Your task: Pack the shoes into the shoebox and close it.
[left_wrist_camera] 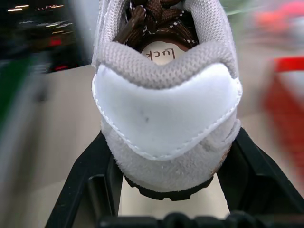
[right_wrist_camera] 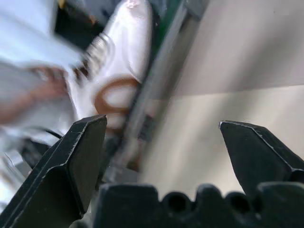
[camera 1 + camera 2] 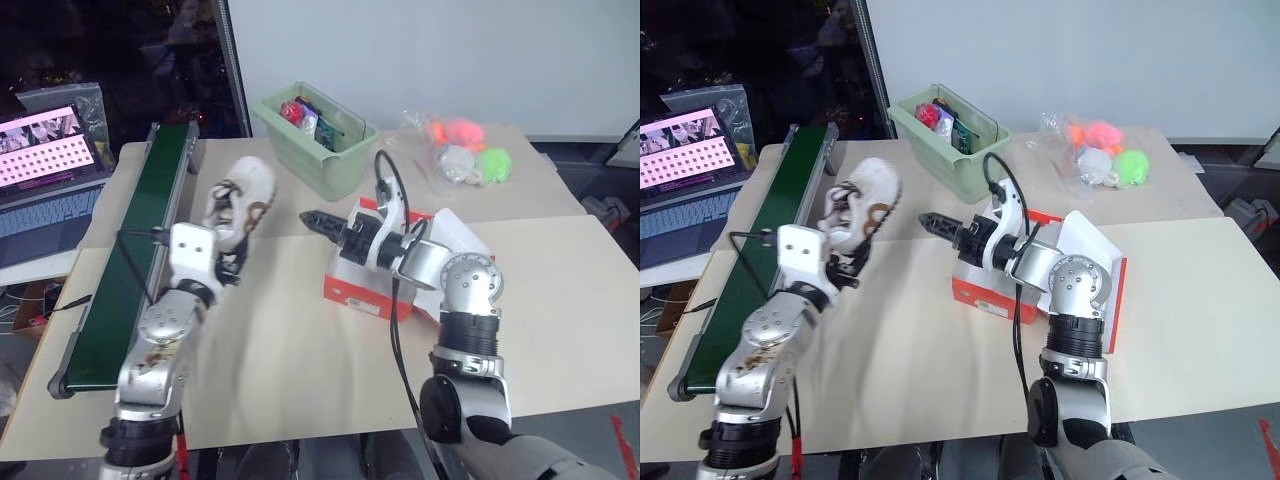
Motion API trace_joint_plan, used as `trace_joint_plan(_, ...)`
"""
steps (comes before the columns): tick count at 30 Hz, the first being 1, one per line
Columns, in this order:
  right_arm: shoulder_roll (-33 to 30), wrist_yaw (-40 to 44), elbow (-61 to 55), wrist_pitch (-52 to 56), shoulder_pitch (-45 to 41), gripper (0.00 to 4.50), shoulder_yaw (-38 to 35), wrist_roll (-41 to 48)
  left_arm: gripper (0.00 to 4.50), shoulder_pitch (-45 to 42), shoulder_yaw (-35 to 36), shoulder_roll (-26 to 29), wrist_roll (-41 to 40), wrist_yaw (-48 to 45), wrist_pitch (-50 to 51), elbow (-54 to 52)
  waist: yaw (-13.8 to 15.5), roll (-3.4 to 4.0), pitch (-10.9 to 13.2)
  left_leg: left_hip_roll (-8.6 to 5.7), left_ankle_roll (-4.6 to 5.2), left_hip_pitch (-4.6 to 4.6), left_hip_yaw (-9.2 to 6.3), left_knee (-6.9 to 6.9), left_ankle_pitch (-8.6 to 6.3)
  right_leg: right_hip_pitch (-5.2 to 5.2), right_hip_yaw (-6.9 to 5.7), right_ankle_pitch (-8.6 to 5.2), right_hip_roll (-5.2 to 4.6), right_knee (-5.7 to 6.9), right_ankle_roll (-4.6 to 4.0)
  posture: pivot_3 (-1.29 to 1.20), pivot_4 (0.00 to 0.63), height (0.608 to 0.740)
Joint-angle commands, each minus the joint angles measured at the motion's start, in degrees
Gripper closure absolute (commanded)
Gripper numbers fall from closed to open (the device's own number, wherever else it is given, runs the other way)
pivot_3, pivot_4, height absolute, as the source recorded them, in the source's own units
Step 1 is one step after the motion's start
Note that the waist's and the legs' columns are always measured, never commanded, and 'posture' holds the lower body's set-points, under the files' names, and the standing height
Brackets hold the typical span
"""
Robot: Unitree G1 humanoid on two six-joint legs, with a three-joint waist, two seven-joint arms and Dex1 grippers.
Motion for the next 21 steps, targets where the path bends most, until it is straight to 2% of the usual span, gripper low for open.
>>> trace_joint_plan(1, 1.7, -3.65, 0.44, 1.81, -3.33, 0.0, -3.15, 5.64, 2.18, -3.25, -2.72, -1.92, -2.1, -2.41, -0.31, -2.76, -0.15, 0.0, 0.0, 0.0, 0.0, 0.01, 0.02, 0.0, 0.0, 0.0, 0.0, 0.0, 0.0, 0.0, 0.0, 0.0, 0.15, 0.74)
trace_joint_plan(12, 4.06, -9.16, 1.03, -0.98, -3.45, 0.0, -2.54, 10.05, 2.18, -7.74, -4.11, -5.27, -5.25, -3.84, 3.88, -2.54, -1.42, 0.0, 0.0, 0.03, 0.07, 0.08, 0.24, 0.02, -0.03, 0.0, 0.11, 0.0, 0.04, 0.08, 0.01, 0.0, 0.15, 0.74)
trace_joint_plan(15, 4.46, -9.79, 0.72, -2.54, -3.32, 0.74, -1.85, 10.52, 2.19, -8.43, -3.92, -5.25, -5.42, -3.88, 4.26, -2.15, -1.3, 0.0, 0.0, 0.02, 0.07, 0.08, 0.3, 0.04, -0.03, 0.0, 0.12, 0.0, 0.04, 0.07, 0.01, 0.0, 0.15, 0.74)
trace_joint_plan(20, 4.46, -10.06, 0.24, -4.08, -2.97, 2.53, -0.54, 11.61, 2.19, -8.47, -3.86, -5.52, -5.7, -3.72, 4.79, -2.14, -1.37, 0.0, 0.0, 0.04, 0.08, 0.08, 0.51, 0.04, -0.04, -0.01, 0.14, 0.0, 0.04, 0.08, 0.01, 0.0, 0.15, 0.74)
trace_joint_plan(21, 4.56, -10.14, 0.19, -4.33, -2.93, 2.74, -0.39, 11.84, 2.19, -8.47, -3.89, -5.51, -5.68, -3.76, 4.8, -2.14, -1.35, 0.0, 0.0, 0.04, 0.08, 0.08, 0.55, 0.04, -0.04, -0.01, 0.15, 0.0, 0.05, 0.08, 0.01, 0.0, 0.15, 0.74)
